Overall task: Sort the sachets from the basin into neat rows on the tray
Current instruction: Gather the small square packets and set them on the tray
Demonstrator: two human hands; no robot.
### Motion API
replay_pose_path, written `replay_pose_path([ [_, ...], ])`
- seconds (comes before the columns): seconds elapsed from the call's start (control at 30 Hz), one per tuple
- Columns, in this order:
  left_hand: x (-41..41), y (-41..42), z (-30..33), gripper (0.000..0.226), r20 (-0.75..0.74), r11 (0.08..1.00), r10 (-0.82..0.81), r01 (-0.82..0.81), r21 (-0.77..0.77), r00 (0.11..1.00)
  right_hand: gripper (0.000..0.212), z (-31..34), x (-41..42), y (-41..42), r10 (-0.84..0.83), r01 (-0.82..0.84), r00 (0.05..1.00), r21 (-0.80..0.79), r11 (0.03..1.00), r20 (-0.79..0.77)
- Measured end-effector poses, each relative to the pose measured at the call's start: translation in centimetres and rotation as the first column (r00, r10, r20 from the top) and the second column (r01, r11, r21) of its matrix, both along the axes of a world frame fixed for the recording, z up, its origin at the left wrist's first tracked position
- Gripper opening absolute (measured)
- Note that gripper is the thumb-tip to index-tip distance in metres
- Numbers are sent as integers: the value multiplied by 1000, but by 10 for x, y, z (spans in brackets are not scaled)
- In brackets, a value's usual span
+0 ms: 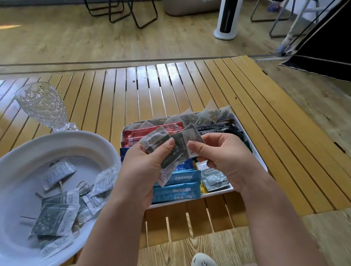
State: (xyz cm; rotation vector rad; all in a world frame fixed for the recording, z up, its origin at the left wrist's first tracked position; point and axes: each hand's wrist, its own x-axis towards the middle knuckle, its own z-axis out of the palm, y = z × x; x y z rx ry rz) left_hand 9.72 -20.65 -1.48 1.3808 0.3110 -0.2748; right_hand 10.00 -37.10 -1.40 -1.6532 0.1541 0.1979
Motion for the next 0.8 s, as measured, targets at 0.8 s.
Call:
replay_pose_path([
  [0.8, 6, 11, -1, 24, -12, 983, 164, -165, -87, 986, 29, -15, 1, -26, -233, 221, 972, -262, 940, -16],
])
